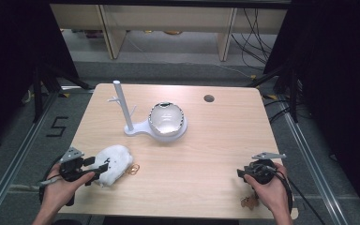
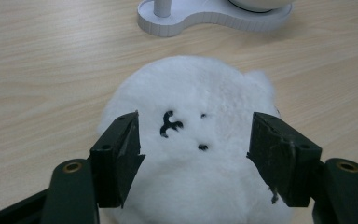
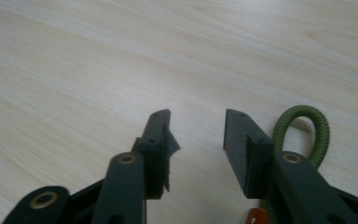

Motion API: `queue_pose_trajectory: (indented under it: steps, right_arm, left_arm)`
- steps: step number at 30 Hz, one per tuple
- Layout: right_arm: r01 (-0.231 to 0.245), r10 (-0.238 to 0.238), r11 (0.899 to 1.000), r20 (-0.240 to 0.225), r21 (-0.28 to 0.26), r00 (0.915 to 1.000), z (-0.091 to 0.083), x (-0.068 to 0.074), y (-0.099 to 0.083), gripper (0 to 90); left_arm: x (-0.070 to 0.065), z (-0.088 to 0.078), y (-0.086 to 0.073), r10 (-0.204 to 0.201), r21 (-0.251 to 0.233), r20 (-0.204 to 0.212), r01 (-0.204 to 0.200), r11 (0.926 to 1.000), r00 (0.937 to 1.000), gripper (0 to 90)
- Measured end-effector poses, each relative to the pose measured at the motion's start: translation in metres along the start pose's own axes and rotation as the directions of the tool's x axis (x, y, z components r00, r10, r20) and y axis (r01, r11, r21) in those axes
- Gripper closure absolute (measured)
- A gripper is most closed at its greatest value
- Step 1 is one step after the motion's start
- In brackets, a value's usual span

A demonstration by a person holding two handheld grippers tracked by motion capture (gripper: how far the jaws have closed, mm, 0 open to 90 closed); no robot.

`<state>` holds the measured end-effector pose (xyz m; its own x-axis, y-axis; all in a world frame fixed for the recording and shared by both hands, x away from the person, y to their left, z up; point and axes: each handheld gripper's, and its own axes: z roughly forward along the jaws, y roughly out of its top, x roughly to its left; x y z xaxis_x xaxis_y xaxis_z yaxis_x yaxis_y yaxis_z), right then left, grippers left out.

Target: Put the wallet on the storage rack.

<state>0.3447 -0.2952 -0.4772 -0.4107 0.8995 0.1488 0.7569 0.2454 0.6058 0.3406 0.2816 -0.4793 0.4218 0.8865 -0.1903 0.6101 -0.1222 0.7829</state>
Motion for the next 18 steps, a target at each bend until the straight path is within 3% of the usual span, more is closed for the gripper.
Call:
queue_pose_trajectory:
  steps: [5,6,7,9,10,17,18]
  right_arm:
    - [-0.005,0.005,1.000,0.013,0.009,0.9999,-0.002,0.009,0.001,55.6]
    - [0.025,-0.025,1.000,0.034,-0.002,0.9991,-0.001,0.006,0.000,55.1]
    - [0.015,-0.016,1.000,0.042,0.021,0.9990,-0.001,0.007,0.001,54.5]
    - [0.009,-0.009,1.000,0.040,0.007,0.9992,-0.001,0.008,0.000,53.4]
    - [0.004,-0.005,1.000,0.038,0.011,0.9993,-0.002,0.008,0.001,53.1]
    - [-0.010,0.010,1.000,0.009,0.001,0.9999,-0.003,0.018,0.007,51.3]
    - [-0.005,0.005,1.000,0.019,-0.002,0.9998,-0.002,0.019,0.008,51.2]
  left_arm:
    - [0.008,0.004,0.012,0.023,0.060,-0.004,-0.022,0.9980,0.9997,33.3]
    - [0.010,0.005,0.014,0.019,0.069,-0.003,-0.019,0.9974,0.9998,33.3]
    - [0.012,0.006,0.016,0.020,0.076,-0.001,-0.020,0.9969,0.9998,33.3]
    - [0.016,0.006,0.020,0.018,0.094,0.004,-0.018,0.9954,0.9998,33.2]
    - [0.020,0.005,0.022,0.046,0.127,0.008,-0.047,0.9908,0.9989,33.2]
    - [0.029,0.006,0.030,0.064,0.170,0.027,-0.067,0.9832,0.9976,32.8]
    - [0.028,0.008,0.030,0.032,0.151,0.030,-0.037,0.9878,0.9990,32.8]
